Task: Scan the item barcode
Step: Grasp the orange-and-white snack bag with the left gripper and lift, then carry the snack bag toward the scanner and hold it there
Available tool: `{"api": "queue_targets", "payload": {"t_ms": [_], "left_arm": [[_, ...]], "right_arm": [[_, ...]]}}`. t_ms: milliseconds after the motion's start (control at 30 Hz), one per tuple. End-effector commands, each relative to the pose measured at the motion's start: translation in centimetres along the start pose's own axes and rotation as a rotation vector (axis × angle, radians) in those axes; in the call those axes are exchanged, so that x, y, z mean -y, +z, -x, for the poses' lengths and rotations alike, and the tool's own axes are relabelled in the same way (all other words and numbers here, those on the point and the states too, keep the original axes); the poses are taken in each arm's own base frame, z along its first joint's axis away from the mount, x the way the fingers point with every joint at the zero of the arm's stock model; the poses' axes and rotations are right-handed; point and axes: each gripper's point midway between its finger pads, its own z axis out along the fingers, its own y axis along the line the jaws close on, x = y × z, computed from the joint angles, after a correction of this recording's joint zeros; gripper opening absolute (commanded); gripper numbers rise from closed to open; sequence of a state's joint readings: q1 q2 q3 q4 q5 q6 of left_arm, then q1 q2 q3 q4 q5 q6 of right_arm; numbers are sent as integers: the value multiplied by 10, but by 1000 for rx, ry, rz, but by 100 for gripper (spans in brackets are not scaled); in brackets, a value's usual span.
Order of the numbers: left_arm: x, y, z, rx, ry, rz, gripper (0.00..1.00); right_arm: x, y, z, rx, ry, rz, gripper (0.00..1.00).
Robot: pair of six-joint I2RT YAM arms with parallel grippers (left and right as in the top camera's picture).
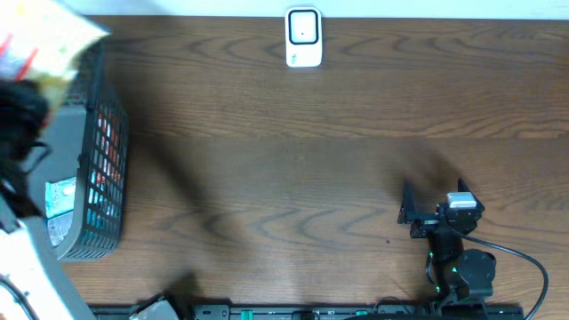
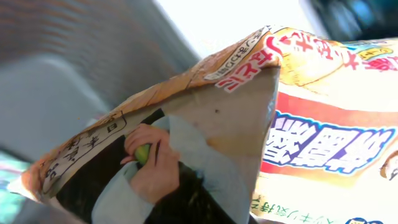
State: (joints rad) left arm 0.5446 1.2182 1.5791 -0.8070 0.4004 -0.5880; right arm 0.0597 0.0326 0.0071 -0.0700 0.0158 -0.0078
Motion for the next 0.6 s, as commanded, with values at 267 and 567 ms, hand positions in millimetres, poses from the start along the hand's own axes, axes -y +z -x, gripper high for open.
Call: {"api": "queue_targets", "payload": {"t_ms": [267, 567], "left_arm": [[100, -9, -150, -361, 395, -263, 7], [72, 40, -258, -647, 611, -92, 7]], "right_arm": [[0, 0, -1, -4, 3, -4, 99], [0, 0, -1, -4, 3, -4, 99]]}}
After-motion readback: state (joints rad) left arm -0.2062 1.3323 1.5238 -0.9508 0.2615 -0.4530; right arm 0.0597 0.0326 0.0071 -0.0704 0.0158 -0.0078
